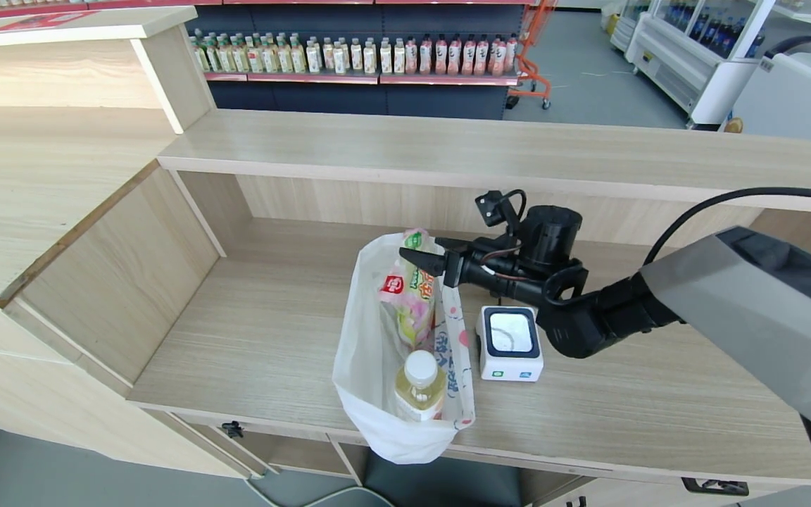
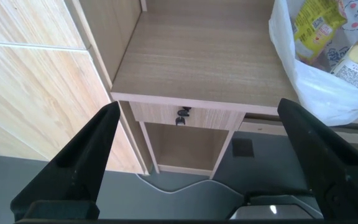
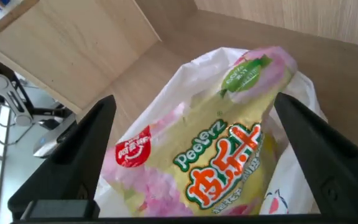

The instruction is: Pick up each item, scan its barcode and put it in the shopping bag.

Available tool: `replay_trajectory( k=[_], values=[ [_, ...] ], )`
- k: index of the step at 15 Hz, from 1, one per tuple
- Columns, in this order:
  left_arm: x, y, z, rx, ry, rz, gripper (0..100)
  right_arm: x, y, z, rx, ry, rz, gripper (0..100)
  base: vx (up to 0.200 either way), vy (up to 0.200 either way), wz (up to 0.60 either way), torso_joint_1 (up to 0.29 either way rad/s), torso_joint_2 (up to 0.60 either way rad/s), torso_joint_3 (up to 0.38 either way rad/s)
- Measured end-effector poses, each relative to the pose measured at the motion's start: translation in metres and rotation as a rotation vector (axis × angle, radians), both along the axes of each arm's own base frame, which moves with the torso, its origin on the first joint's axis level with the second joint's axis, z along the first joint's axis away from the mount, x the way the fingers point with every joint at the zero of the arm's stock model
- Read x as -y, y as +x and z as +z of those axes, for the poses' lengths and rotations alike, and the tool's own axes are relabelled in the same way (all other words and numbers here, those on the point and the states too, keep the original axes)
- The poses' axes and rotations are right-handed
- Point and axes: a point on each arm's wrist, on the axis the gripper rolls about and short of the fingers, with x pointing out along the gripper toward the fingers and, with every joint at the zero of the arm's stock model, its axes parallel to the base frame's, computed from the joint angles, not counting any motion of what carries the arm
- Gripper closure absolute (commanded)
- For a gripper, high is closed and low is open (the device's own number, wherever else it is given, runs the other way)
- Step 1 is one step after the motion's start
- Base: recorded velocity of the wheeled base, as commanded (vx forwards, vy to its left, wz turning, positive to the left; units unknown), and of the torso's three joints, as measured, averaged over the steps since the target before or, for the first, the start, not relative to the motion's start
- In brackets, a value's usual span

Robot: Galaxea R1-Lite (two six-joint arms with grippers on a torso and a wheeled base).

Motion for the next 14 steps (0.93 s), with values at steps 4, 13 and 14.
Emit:
replay_trajectory(
  k=[4,13,14],
  values=[
    [0.0,0.0,0.0,0.0,-0.001,0.0,0,0.008,-0.011,0.043,0.048,0.016,0.002,0,0.0,0.0,0.0,0.0,0.0,0.0],
    [0.0,0.0,0.0,0.0,-0.005,0.0,0,0.143,-0.116,0.084,-0.071,-0.203,-0.3,0,0.0,0.0,0.0,0.0,0.0,0.0],
    [0.0,0.0,0.0,0.0,-0.006,0.0,0,0.162,-0.136,0.081,-0.099,-0.233,-0.375,0,0.0,0.0,0.0,0.0,0.0,0.0]
  ],
)
